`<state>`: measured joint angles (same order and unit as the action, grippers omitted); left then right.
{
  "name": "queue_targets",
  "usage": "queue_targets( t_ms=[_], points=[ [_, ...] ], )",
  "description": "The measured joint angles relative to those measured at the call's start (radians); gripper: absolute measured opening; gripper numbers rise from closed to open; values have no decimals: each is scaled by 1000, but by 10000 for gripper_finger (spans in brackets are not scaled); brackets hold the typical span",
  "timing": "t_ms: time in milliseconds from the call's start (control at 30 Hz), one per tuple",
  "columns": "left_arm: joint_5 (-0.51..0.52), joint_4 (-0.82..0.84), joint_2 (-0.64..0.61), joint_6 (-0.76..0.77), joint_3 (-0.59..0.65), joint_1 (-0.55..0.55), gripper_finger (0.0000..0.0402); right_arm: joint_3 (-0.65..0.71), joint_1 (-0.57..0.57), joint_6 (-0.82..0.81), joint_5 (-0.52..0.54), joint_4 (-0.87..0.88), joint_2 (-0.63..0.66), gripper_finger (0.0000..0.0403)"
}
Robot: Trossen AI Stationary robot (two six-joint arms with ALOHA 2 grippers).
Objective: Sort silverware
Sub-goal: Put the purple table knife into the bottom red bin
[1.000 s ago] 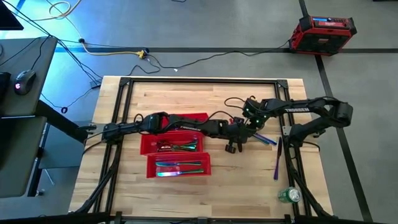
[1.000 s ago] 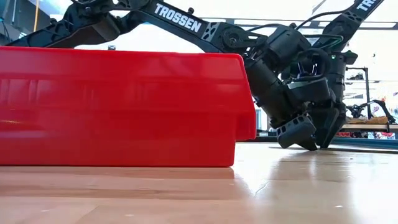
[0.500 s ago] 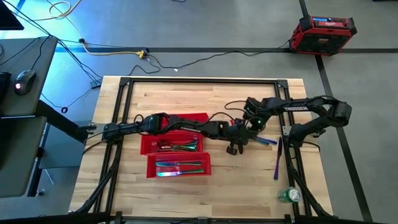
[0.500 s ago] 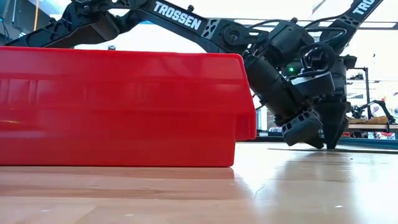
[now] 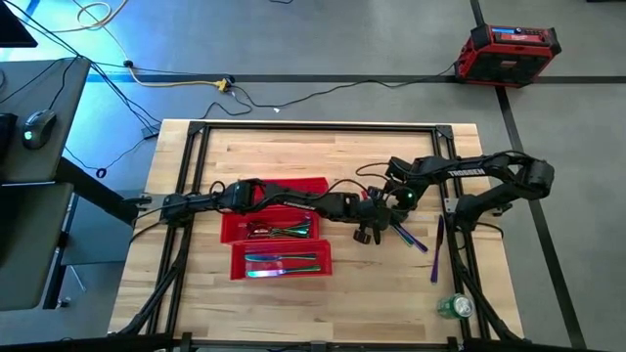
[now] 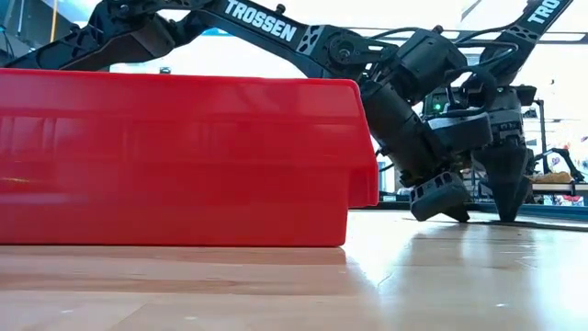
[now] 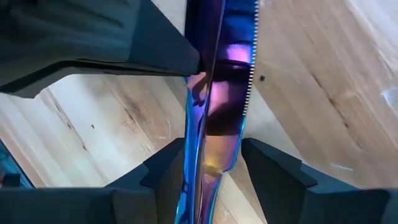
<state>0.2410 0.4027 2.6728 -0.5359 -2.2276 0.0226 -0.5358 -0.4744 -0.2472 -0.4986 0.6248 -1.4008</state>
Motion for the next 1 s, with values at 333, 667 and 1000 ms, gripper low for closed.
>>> queue_targets(
  t_ms=[333, 667, 1000],
  points=[
    [-125, -21, 5, 31, 8, -29, 0, 77, -4, -152, -20, -134, 8, 140],
    [-176, -76, 12, 7, 20, -25, 0, 101, -8, -111, -65, -270, 2, 118],
    [-156, -67, 12, -7, 20, -25, 0, 147, 8, -92, -57, -338, 5, 112]
  ],
)
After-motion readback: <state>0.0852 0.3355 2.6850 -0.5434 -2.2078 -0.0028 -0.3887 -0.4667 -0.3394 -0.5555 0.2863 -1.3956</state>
